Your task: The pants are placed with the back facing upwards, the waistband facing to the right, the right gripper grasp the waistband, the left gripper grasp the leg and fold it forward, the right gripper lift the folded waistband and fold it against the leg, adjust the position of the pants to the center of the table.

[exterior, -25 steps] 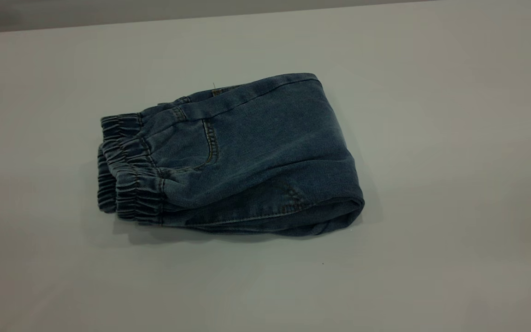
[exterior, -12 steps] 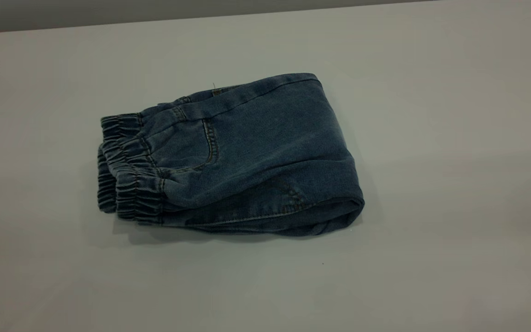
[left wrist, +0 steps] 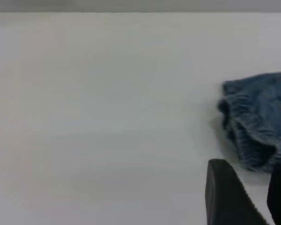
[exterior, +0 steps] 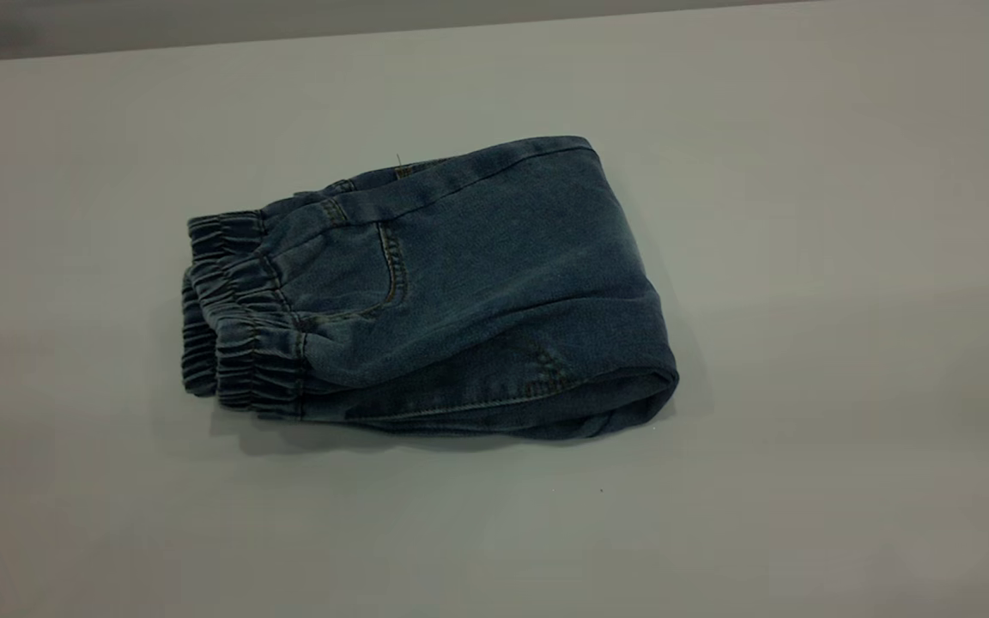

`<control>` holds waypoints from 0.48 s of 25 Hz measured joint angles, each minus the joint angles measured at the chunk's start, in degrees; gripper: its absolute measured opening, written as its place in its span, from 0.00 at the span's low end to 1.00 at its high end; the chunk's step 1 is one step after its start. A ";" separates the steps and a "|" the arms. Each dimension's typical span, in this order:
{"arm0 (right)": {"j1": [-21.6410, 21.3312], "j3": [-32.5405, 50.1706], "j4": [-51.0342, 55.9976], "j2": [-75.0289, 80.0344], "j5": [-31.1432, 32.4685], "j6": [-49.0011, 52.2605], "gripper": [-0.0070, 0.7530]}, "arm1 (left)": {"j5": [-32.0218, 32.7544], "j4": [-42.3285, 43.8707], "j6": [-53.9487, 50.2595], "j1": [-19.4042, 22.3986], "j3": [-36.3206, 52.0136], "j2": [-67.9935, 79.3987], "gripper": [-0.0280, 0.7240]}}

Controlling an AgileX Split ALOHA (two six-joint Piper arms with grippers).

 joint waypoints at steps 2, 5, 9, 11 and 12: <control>0.00 0.00 0.00 0.00 -0.06 0.00 0.54 | 0.00 0.00 0.00 1.26 0.00 0.00 0.35; 0.00 0.00 0.00 0.00 -0.06 0.00 0.54 | -0.03 0.00 0.00 1.18 0.00 0.00 0.35; 0.00 0.00 0.00 0.00 -0.06 0.00 0.54 | -0.03 0.00 0.00 1.13 0.00 0.00 0.35; 0.00 0.00 0.00 0.00 -0.11 0.00 0.54 | -0.03 0.00 0.00 1.13 0.00 0.00 0.35; 0.00 0.00 0.00 0.00 -0.11 0.00 0.54 | -0.03 0.00 0.00 1.12 0.00 0.00 0.35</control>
